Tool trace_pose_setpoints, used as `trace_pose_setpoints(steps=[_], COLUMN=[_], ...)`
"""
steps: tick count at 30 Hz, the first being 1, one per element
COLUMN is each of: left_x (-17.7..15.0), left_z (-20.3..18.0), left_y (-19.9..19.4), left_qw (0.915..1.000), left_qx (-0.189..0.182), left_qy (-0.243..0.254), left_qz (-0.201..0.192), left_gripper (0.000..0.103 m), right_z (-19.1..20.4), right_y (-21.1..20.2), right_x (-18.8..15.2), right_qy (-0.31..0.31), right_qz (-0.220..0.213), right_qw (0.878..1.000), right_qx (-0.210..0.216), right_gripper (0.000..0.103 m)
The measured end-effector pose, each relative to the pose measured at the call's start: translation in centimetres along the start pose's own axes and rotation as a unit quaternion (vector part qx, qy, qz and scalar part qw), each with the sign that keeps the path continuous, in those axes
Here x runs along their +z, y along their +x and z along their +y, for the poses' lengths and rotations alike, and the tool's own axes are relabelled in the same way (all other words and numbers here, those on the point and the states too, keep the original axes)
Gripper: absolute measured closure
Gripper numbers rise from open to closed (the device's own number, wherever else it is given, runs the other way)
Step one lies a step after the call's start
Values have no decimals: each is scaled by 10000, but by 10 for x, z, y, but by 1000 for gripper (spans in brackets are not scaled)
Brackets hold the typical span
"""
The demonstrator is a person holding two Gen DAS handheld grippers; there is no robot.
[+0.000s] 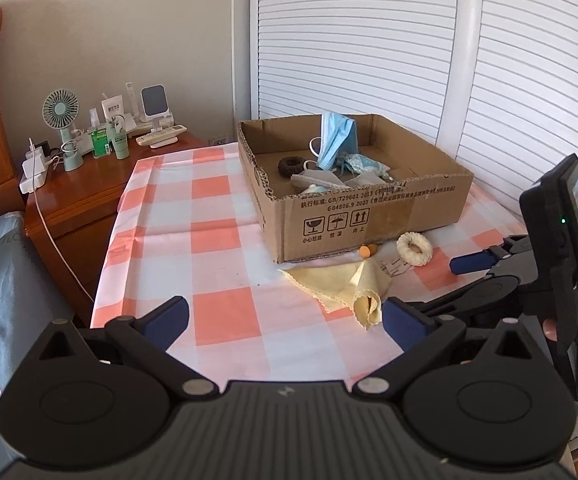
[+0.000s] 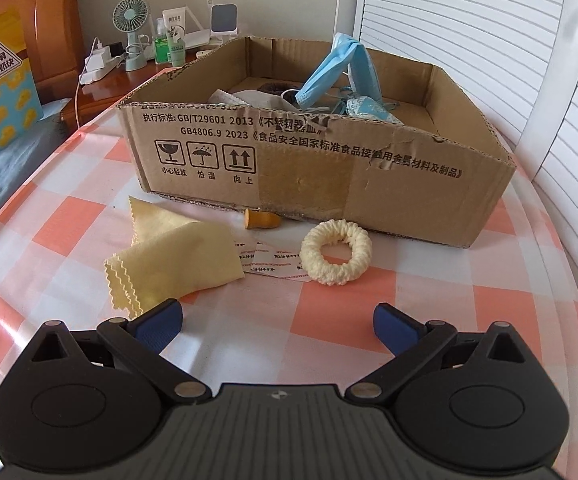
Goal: Organize soft objects
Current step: 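Move both open tools back toward the items beside the box, then grasp the yellow cloth with the left tool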
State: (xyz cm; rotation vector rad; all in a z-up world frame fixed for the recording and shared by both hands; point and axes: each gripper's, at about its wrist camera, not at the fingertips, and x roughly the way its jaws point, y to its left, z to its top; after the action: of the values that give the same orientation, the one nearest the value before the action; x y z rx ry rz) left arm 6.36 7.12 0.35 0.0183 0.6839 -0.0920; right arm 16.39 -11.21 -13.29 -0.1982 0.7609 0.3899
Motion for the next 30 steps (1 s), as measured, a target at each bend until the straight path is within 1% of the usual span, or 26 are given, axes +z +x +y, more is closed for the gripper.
trace_pose_setpoints(steps=[5, 11, 15, 18, 21, 24, 27, 30], left_x=[4, 12, 19, 24, 28, 29, 32, 35], left_z=[-6, -20, -32, -38, -41, -41, -42, -46], left_y=[9, 25, 42, 61, 81, 97, 110, 122], left_qw=[9999, 9986, 9970, 9960, 9942, 9912, 9863, 9826], left_qx=[-72, -194, -249, -270, -547, -967, -1354, -1525], left_qy=[112, 462, 714, 832, 871, 755, 672, 770], left_qz=[73, 174, 192, 200, 303, 490, 661, 728], left_gripper=[1, 1, 1, 1, 1, 1, 1, 1], right_z=[-13, -32, -43, -46, -47, -48, -49, -49], right_y=[-14, -21, -21, -22, -23, -23, -23, -22], right_x=[-9, -25, -32, -35, -37, -39, -41, -41], right_qy=[-28, 16, 127, 87, 34, 27, -5, 7], right_qz=[-157, -236, -264, -336, -389, -456, -517, -552], right_qw=[9999, 9996, 9995, 9993, 9992, 9989, 9986, 9985], right_qx=[-63, -157, -130, -110, -105, -70, -60, -52], right_gripper=[0, 0, 0, 0, 0, 0, 0, 0])
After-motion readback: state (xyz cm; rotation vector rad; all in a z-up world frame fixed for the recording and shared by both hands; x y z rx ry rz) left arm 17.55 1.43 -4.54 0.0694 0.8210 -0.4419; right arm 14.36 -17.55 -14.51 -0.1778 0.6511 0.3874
